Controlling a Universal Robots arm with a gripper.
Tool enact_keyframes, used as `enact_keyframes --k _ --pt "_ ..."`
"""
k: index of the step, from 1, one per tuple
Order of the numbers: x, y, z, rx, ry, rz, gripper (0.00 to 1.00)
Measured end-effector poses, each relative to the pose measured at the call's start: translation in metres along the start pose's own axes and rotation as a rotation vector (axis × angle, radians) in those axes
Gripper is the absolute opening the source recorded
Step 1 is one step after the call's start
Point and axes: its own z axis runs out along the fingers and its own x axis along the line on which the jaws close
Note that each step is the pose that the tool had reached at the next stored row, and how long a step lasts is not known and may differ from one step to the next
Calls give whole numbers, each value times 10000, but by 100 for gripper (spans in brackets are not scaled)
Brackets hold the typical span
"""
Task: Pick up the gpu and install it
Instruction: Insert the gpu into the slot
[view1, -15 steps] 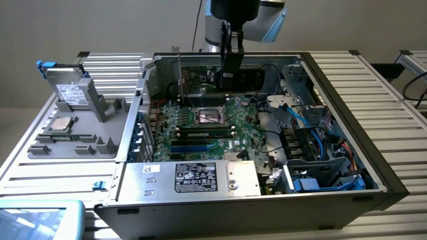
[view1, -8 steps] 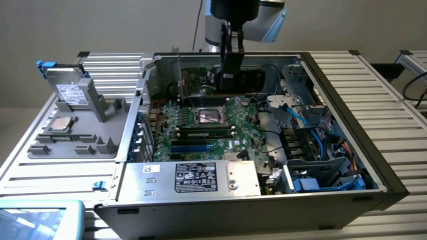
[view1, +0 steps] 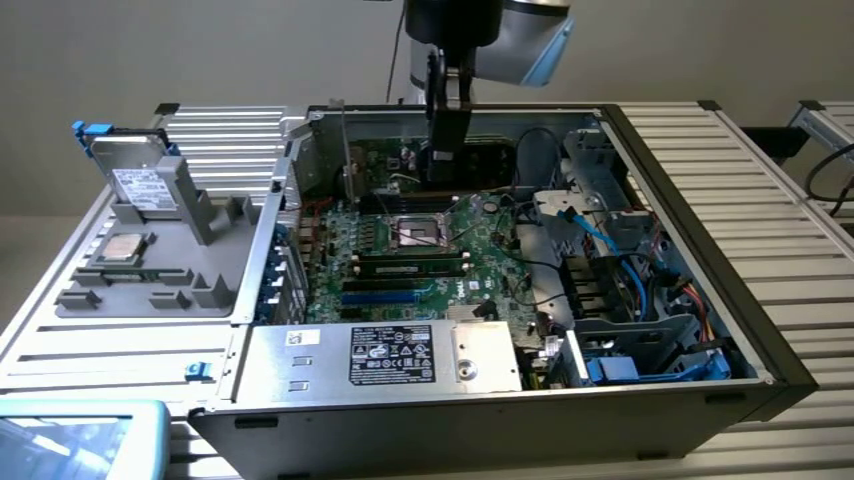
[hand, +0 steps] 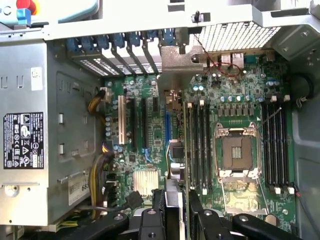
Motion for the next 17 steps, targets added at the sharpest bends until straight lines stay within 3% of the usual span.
enact_keyframes --k 8,9,12,13,14,17 --pt "8 226 35 -2 -63 -1 30" --pt "9 257 43 -5 -108 -4 30" --pt "10 304 59 -19 -400 -15 30" --pt "9 313 67 -21 -468 -18 30" --pt "8 322 76 -22 -492 -18 30" --pt "0 348 97 -22 -480 -21 30"
